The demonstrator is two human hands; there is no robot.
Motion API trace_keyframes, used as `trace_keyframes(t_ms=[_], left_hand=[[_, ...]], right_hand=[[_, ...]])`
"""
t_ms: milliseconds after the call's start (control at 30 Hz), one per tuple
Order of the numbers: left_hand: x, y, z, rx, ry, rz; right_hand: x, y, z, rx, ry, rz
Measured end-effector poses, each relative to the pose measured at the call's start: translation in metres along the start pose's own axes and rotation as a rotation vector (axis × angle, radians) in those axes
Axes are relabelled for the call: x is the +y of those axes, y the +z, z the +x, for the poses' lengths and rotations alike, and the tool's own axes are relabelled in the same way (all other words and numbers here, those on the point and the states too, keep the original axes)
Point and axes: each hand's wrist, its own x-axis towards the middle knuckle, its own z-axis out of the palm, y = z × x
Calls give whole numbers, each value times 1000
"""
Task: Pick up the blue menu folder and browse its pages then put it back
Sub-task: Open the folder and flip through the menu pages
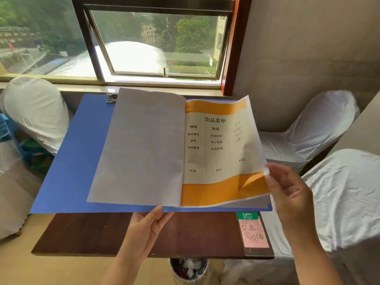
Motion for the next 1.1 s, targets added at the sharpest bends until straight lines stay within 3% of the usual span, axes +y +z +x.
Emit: trace_keyframes(t_ms=[67,133,167,267,333,400,500,567,800,933,1000,1100], left_hand=[[-1,1,0,5,2,4],[-3,3,-1,6,0,11],[-4,4,-2,6,-2,15],[-8,7,-3,7,-7,24],[-11,10,-3,2,-10,25],[-14,15,-5,-9,-2,28],[-18,20,-8,-16,9,68],[-19,23,-10,-27,11,89],[-21,31,-17,-65,2,62],[-23,29,-16,-58,-4,59],[-23,26,-15,-52,3,41],[-19,24,-11,-42,14,-6]], right_hand=[[1,8,1,-82,211,624],[3,17,3,-50,380,902],[1,23,3,-35,461,803],[3,46,-6,-118,592,65],[-3,64,-8,-256,588,-125],[-12,85,-6,-306,367,-214],[-19,108,-10,-410,-113,-460],[-19,118,-18,-453,-245,-498],[2,134,-37,-593,-363,-847],[1,127,-36,-660,-365,-747],[-4,116,-32,-614,-374,-601],[-2,83,-21,-289,-371,-528]])
